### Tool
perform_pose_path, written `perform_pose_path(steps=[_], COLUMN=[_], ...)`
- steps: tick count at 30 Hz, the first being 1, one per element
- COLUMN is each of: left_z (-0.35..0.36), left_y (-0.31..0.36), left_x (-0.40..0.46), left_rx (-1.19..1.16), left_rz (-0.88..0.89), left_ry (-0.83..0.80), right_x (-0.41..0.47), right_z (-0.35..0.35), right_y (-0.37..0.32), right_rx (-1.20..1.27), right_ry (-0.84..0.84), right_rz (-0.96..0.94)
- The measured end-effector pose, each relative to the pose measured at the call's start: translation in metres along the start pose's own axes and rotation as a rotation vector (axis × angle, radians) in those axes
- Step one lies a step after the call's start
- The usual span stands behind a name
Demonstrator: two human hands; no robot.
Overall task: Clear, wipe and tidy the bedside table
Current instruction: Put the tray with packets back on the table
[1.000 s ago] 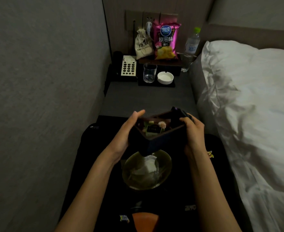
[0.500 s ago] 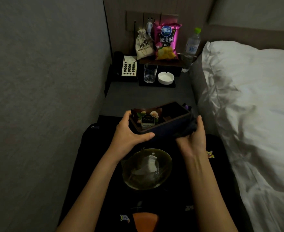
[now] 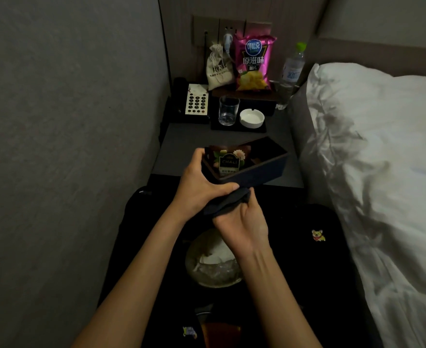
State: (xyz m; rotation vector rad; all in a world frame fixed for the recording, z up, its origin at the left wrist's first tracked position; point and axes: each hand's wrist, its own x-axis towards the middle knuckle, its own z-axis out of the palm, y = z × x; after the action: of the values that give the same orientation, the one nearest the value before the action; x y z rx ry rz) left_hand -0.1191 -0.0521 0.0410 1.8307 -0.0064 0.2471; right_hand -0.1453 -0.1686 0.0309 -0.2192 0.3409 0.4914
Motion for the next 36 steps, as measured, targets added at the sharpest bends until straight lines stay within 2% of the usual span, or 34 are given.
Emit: perform_pose_path(steps=[7, 12, 18, 21, 23, 26, 29, 30, 31, 33, 36], left_z=[-0.006, -0.008, -0.019, -0.025, -0.028, -0.030, -0.026, -0.025, -0.023, -0.020, -0.019], left_y=[-0.013, -0.024, -0.049, -0.070, -0.083, -0.097, -0.110, -0.113, -0.116, -0.119, -0.124], left_x=[0.023, 0.055, 0.109, 0.137, 0.157, 0.187, 0.208, 0.213, 0.217, 0.224, 0.231], left_rx=[-0.006, -0.021, -0.079, -0.101, -0.096, -0.054, -0.046, -0.039, -0.026, 0.003, 0.003], left_rz=[0.037, 0.002, -0.061, -0.098, -0.121, -0.131, -0.165, -0.177, -0.187, -0.197, -0.179], left_ry=[-0.069, -0.122, -0.104, -0.074, -0.084, -0.141, -0.192, -0.207, -0.222, -0.257, -0.302], right_x=[0.010, 0.026, 0.065, 0.098, 0.121, 0.155, 0.182, 0.189, 0.194, 0.203, 0.218], right_z=[0.001, 0.002, 0.004, -0.001, 0.001, 0.003, -0.001, -0.001, 0.001, 0.009, 0.016], right_y=[-0.016, -0.044, -0.100, -0.137, -0.159, -0.187, -0.205, -0.206, -0.205, -0.196, -0.171], right_rx=[-0.215, -0.441, -0.604, -0.729, -0.921, -1.337, -1.808, -1.910, -1.957, -1.937, -1.952], right_ry=[0.103, 0.159, 0.306, 0.351, 0.368, 0.438, 0.607, 0.650, 0.640, 0.439, 0.113], right_rz=[0.041, 0.070, -0.017, -0.140, -0.244, -0.404, -0.525, -0.618, -0.749, -0.975, -1.008])
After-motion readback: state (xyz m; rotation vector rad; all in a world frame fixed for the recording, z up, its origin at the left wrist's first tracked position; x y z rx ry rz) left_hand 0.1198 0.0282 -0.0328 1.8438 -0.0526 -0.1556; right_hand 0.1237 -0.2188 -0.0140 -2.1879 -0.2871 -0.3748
